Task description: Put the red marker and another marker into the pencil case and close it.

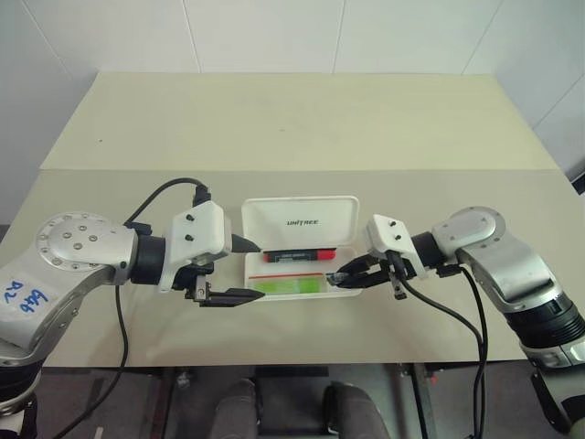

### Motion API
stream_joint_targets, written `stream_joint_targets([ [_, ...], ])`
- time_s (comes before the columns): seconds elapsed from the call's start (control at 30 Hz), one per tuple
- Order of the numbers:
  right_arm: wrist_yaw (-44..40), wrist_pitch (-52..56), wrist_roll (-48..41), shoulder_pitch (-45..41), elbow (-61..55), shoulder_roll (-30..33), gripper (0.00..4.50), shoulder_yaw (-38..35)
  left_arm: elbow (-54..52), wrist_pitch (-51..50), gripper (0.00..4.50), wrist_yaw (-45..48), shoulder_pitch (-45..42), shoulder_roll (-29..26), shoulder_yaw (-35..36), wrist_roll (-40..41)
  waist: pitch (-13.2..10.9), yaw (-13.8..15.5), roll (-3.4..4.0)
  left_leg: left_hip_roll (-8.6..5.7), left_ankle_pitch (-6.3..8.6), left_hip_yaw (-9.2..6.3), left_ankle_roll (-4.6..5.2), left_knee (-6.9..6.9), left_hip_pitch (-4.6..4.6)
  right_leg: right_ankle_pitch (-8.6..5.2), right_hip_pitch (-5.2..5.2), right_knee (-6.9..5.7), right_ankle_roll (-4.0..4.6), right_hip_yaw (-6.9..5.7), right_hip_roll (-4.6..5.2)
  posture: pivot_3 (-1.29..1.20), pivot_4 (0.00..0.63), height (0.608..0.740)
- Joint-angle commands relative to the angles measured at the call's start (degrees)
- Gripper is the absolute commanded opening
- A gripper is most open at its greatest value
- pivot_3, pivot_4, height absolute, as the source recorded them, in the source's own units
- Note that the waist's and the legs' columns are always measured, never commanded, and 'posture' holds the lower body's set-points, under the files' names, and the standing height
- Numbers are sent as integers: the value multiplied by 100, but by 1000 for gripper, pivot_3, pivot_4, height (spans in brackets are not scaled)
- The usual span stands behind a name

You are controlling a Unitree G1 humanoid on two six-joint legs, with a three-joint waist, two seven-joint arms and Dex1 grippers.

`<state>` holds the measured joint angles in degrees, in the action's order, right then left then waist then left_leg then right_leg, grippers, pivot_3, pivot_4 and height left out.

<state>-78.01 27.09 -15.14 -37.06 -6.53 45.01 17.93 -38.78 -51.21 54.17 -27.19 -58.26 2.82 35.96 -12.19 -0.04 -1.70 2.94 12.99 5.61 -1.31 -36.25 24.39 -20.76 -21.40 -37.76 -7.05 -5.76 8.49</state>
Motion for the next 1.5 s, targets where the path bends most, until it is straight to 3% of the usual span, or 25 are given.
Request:
stream_joint_targets([
  [0.03, -95, -217, 81, -48, 8, -7, 376, 20, -140, 27, 3636, -94, -90, -54, 53, 25, 0, -7, 0, 0, 0, 0, 0, 1, 0, 0, -1, 0, 0, 0, 0, 0, 150, 740],
  [0.27, -106, -318, 228, -73, 180, -125, 376, 54, -194, -39, 3636, -195, -110, -48, 40, 97, 0, -3, 0, 0, 0, -1, 0, 2, 0, 0, 0, -1, 0, 0, 0, 0, 150, 740],
  [0.6, -128, -304, 257, -57, 202, -141, 3960, -42, -194, -46, 3636, -265, -87, -56, 86, 118, 0, -3, 0, 0, 0, -1, 0, 0, 0, 0, 0, 0, 0, 0, 0, 0, 150, 740],
  [0.67, -175, -291, 42, -68, 183, -125, 4486, -269, -123, 26, 3636, -257, -102, -42, 228, 144, 0, -3, 0, 0, 0, -1, 0, 0, 0, 0, -1, 0, 0, 0, 0, 0, 150, 740],
  [0.8, -605, 96, -1234, 169, -150, 141, 4486, -1395, 228, 71, 3636, -135, -296, 3, 1022, 609, 0, 3, 0, 1, 0, -3, 0, 1, 0, 0, 1, 1, 0, -1, -1, 0, 150, 740],
  [0.93, -787, 52, -1779, 490, 325, 672, 4486, -2522, 1169, 494, 3636, 493, -147, -573, 1699, 402, 0, 19, -1, -1, 2, -10, 3, -1, 0, 0, 13, 2, 0, -13, 0, 0, 150, 740],
  [1.1, -513, 54, -1890, 294, 662, 760, 4486, -2855, 3080, 1581, 3636, 732, -849, -611, 971, -484, 2, -6, 0, 1, 1, -2, 1, 5, -29, -1, 24, 3, 2, -9, -5, 0, 150, 740],
  [1.2, -373, 243, -2208, 371, 221, 677, 4486, -2960, 4697, 2299, 3636, 587, -1933, 137, 99, -1279, 3, 25, 4, 2, 1, 7, -1, 9, -21, -1, 13, -1, 2, -4, -6, 0, 150, 740],
  [1.37, 1, 442, -2458, 644, -486, 723, 4486, -3129, 6459, 3090, 3636, 806, -2917, 931, -435, -1954, -1, 70, -5, 0, 5, 9, 6, -7, 12, 5, -1, -5, -9, -7, -5, 0, 150, 740],
  [1.5, 244, 547, -2592, 854, -844, 785, 4500, -3278, 7507, 3613, 2314, 804, -3286, 1264, -638, -2389, -1, 38, -7, 1, 6, 8, 7, -18, 25, 6, -12, -12, -11, -9, -6, 0, 150, 740],
])
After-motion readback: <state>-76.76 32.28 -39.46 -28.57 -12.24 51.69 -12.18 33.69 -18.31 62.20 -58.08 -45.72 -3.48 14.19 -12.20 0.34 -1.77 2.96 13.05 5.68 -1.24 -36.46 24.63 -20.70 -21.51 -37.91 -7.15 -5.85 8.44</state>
